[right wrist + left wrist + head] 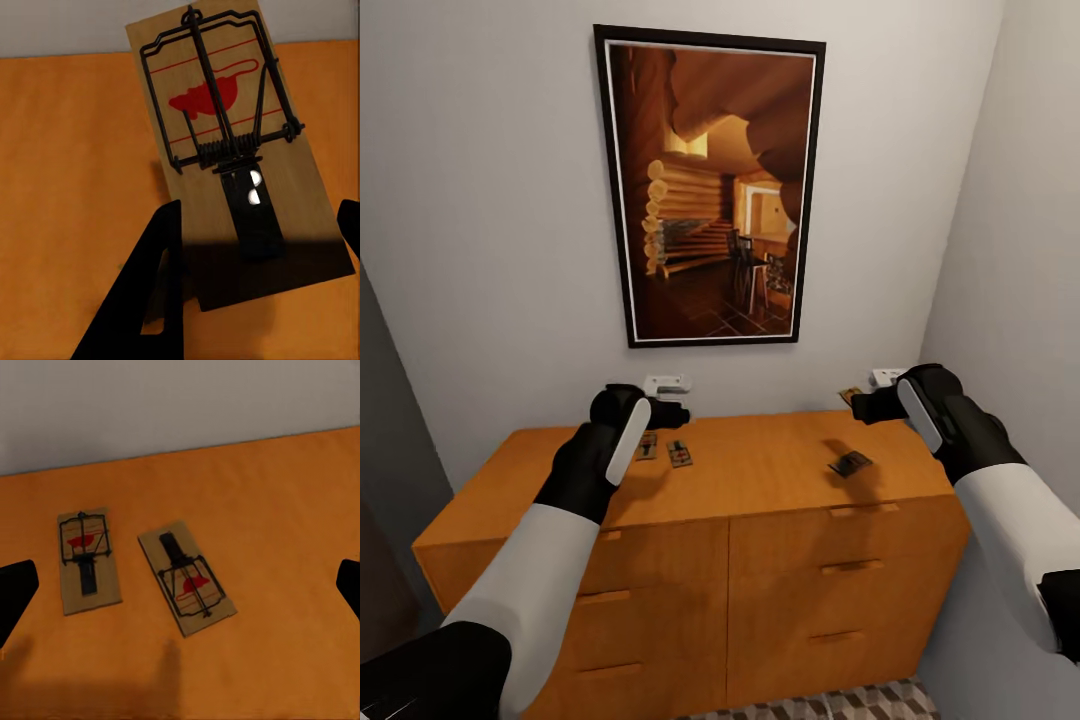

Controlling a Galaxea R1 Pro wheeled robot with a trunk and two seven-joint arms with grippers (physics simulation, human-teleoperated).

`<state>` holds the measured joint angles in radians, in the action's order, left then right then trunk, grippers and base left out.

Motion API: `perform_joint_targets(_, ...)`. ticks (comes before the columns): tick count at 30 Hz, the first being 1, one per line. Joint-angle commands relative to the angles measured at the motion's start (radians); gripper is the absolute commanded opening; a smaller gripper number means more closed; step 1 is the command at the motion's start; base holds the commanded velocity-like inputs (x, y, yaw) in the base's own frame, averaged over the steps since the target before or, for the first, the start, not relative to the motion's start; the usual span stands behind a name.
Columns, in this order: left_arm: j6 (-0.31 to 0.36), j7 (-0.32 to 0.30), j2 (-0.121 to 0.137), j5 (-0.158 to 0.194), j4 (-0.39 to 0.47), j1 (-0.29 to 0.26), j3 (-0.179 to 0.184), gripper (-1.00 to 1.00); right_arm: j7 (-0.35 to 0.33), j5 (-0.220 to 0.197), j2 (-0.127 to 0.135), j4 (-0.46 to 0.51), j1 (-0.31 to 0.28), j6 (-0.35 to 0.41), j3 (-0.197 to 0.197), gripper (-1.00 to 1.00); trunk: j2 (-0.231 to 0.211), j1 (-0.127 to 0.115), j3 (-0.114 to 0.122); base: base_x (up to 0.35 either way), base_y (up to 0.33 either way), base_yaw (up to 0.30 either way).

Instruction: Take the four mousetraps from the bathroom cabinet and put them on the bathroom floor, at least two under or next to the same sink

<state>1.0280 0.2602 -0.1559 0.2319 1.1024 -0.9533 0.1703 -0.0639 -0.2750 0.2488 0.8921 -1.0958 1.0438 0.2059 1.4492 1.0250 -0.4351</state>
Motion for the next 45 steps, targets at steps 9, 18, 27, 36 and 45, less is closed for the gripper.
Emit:
perform_joint_targets(9, 0.004, 0.149, 0.002, 0.015, -0.078, -0.001, -0.108, 1.0, -0.006, 0.0, 0.038, -0.01, -0.001, 0.003, 0.001, -1.0, 0.001, 0.0, -0.001, 0.0, 0.0, -0.005)
perform_joint_targets(18, 0.007, 0.188, 0.007, 0.018, -0.185, -0.02, -0.128, 1.0, -0.002, 0.002, 0.061, -0.054, -0.001, 0.003, -0.007, -1.0, 0.001, 0.0, -0.001, 0.0, 0.0, 0.0)
perform_joint_targets(27, 0.006, 0.188, 0.004, 0.021, -0.235, -0.077, -0.129, 1.0, -0.002, 0.003, 0.065, -0.065, -0.001, 0.003, -0.028, -1.0, 0.001, 0.0, -0.001, 0.0, 0.0, 0.0)
perform_joint_targets(36, 0.005, 0.19, 0.004, 0.021, -0.351, -0.187, -0.129, 1.0, -0.002, 0.004, 0.067, -0.065, -0.001, 0.003, -0.042, -1.0, 0.001, 0.0, -0.001, 0.0, 0.0, 0.0)
perform_joint_targets(45, 0.001, 0.192, 0.024, 0.019, -0.497, -0.265, -0.129, 1.0, -0.001, 0.005, 0.067, -0.065, -0.001, 0.003, -0.043, -1.0, 0.001, 0.0, -0.001, 0.0, 0.0, 0.0)
